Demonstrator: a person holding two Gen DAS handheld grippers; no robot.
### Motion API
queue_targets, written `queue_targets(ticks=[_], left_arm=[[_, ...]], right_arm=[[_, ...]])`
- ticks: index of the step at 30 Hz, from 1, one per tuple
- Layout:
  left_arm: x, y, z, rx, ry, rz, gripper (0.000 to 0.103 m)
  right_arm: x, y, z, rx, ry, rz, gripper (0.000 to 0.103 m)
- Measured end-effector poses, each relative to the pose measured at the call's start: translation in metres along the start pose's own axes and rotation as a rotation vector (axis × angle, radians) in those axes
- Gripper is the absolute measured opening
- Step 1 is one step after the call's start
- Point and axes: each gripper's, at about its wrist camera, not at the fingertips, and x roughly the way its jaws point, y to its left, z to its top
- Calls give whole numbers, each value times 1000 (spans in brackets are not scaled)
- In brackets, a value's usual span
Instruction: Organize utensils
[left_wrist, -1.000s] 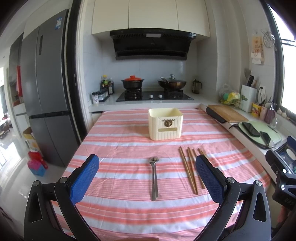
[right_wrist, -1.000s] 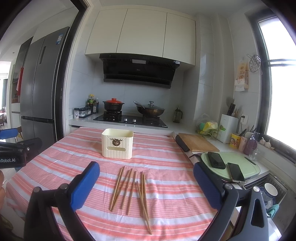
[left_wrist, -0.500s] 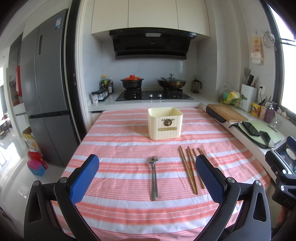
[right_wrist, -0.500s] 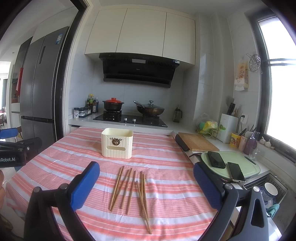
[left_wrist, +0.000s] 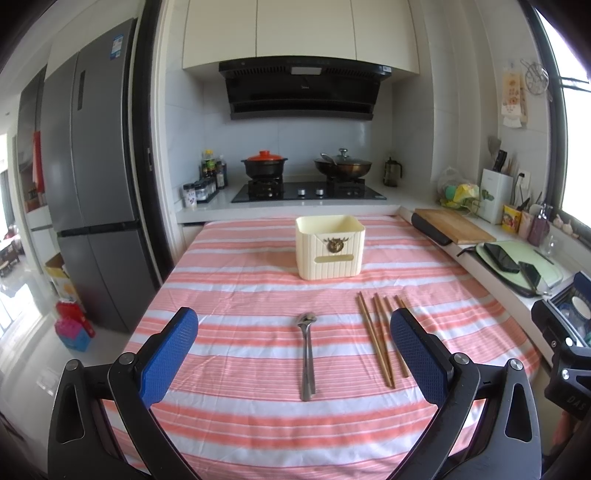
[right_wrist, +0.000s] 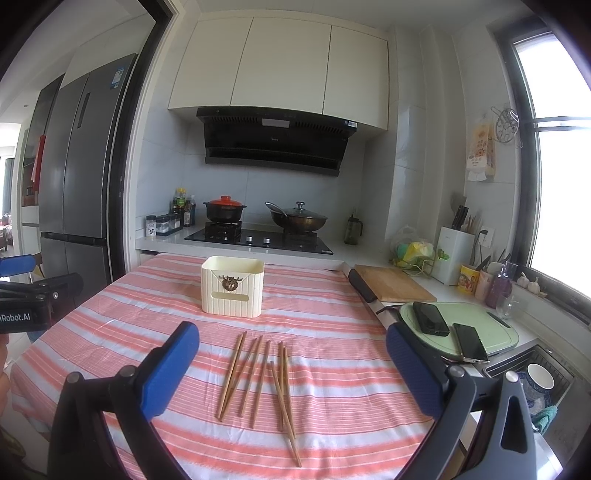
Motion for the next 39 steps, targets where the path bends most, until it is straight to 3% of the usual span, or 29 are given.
queue_targets(ticks=[26,31,39], left_arm=[[6,5,-3,-15,11,8,103],[26,21,-9,-48,63,36,103],[94,37,-23,-59,171,6,103]], right_arm=[[1,-1,-2,1,4,1,103],[3,-2,-3,-2,3,-6,103],[36,-16,-15,9,66,-37,103]])
